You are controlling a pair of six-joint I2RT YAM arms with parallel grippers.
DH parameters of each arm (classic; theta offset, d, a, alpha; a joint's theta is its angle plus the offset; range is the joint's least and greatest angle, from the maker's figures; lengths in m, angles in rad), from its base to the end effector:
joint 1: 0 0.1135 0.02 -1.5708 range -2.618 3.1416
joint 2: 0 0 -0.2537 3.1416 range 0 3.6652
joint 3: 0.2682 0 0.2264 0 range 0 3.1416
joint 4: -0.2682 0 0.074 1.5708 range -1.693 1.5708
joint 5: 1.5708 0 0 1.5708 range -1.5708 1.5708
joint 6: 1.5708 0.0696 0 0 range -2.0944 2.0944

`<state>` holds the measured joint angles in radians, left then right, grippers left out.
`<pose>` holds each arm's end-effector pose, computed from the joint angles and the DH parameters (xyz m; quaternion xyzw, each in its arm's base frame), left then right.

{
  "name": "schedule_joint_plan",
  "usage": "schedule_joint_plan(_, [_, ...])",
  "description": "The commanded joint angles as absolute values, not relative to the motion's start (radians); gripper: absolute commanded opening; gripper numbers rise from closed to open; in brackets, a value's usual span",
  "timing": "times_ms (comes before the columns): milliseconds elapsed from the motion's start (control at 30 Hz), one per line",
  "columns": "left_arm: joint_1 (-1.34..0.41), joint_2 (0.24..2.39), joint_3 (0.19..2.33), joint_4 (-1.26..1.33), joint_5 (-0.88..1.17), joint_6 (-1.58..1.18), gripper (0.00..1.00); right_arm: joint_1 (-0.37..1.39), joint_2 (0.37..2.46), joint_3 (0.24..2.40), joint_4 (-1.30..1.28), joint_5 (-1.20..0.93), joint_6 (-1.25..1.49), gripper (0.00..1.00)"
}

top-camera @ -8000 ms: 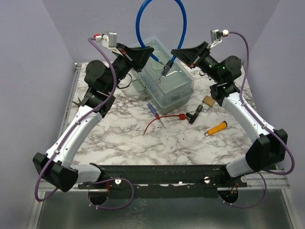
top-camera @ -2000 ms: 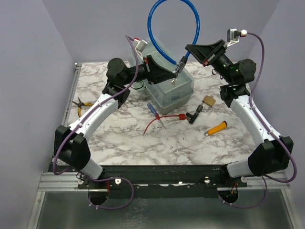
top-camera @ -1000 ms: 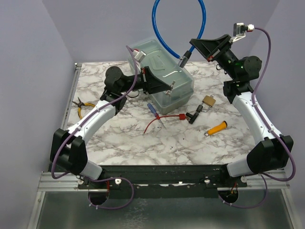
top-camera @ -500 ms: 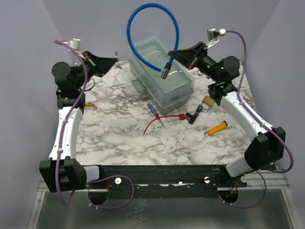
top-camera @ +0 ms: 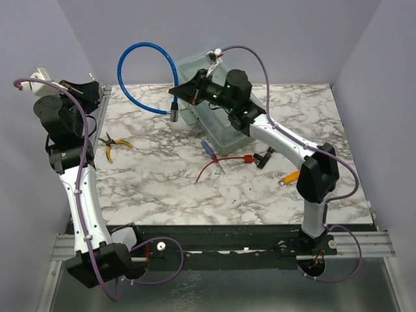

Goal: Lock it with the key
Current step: Place the lock at the center of the board.

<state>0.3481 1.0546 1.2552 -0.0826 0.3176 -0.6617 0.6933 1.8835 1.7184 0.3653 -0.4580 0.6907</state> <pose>0.2292 0.0600 0.4529 -0.2138 0.6312 -0.2190 0.7127 0.3318 0.3157 0.4053 -0.1766 0.6162 0.5917 0.4889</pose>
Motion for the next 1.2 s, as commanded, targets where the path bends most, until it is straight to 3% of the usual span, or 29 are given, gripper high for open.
schedule_joint_plan(0, [0.396, 1.059, 1.258, -0.175, 0.221, -0.707, 0.00, 0.747, 2.013, 1.878, 0.283, -0.301, 0.554, 0.01])
schedule_joint_plan(300, [0.408, 1.088, 1.294, -0.177, 0.196, -0.696, 0.00, 0.772, 2.310, 2.032, 0.394, -0.194, 0.415, 0.00])
schedule_joint_plan(467, [0.408, 1.088, 1.277, -0.176, 0.198, -0.706, 0.00, 0.775, 2.495, 2.246, 0.360, -0.182, 0.371, 0.00])
schedule_joint_plan(967, [0.410, 1.091, 1.252, -0.177, 0.239, -0.700, 0.00, 0.785, 2.670, 2.318, 0.481, -0.149, 0.313, 0.01])
schedule_joint_plan(1167, [0.411, 1.090, 1.241, -0.177, 0.242, -0.702, 0.00, 0.792, 2.683, 2.337, 0.482, -0.138, 0.313, 0.13])
